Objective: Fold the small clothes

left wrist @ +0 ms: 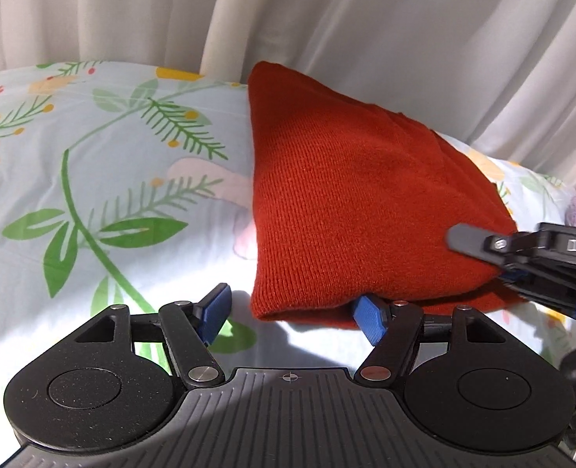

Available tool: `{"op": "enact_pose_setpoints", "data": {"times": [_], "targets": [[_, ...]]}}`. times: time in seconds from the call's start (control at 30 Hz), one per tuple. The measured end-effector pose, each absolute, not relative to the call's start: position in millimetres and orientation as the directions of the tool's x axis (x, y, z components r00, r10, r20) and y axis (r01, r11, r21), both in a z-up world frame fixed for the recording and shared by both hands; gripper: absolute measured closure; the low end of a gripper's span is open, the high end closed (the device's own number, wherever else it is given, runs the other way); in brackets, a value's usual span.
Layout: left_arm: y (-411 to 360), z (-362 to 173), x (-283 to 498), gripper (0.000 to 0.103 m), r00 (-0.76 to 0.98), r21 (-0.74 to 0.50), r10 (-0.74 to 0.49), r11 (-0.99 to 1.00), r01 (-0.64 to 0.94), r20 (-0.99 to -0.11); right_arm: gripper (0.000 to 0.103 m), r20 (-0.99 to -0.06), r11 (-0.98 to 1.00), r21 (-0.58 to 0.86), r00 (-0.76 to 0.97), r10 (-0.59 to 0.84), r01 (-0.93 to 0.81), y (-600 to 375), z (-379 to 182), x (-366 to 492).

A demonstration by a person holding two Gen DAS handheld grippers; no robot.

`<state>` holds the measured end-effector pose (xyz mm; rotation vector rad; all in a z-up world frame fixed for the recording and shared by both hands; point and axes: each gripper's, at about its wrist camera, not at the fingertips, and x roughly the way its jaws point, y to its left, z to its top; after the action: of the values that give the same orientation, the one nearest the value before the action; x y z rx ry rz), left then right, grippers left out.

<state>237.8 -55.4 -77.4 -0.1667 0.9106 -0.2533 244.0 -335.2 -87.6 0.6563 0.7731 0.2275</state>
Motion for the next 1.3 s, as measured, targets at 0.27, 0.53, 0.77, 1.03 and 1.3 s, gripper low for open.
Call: {"op": "enact_pose_setpoints", "data": {"times": [0.27,0.53,0.77,1.03,1.3], "targets": [[-28,-81,237,0.035,0.58,-0.369,-0.309,0.929,0.015,-0.754,0.087,-0.547,0.742,0.662,0.744,0.384,0.104,-367,-92,233],[5,-56,239,0.03,0.576,-0.537,-0.469,0.842,0.063,-0.669,0.05,-0.527,0.747,0.662,0.745,0.41,0.057,-397,-82,224],[-19,-82,291,0.031,0.565,-0.589,-0.485,0.808,-0.002,-0.668,0.04,-0.521,0.706,0.702,0.743,0.42,0.093,-417,-81,286],[-16,-80,289,0.026,0.56,-0.657,-0.552,0.753,0.017,-0.618,0.04,-0.506,0.658,0.751,0.689,0.52,0.055,-396,-90,327],[-26,-60,247,0.026,0.596,-0.489,-0.462,0.863,0.13,-0.657,0.09,-0.593,0.954,0.292,0.771,0.232,-0.063,-332,-51,322]]}}
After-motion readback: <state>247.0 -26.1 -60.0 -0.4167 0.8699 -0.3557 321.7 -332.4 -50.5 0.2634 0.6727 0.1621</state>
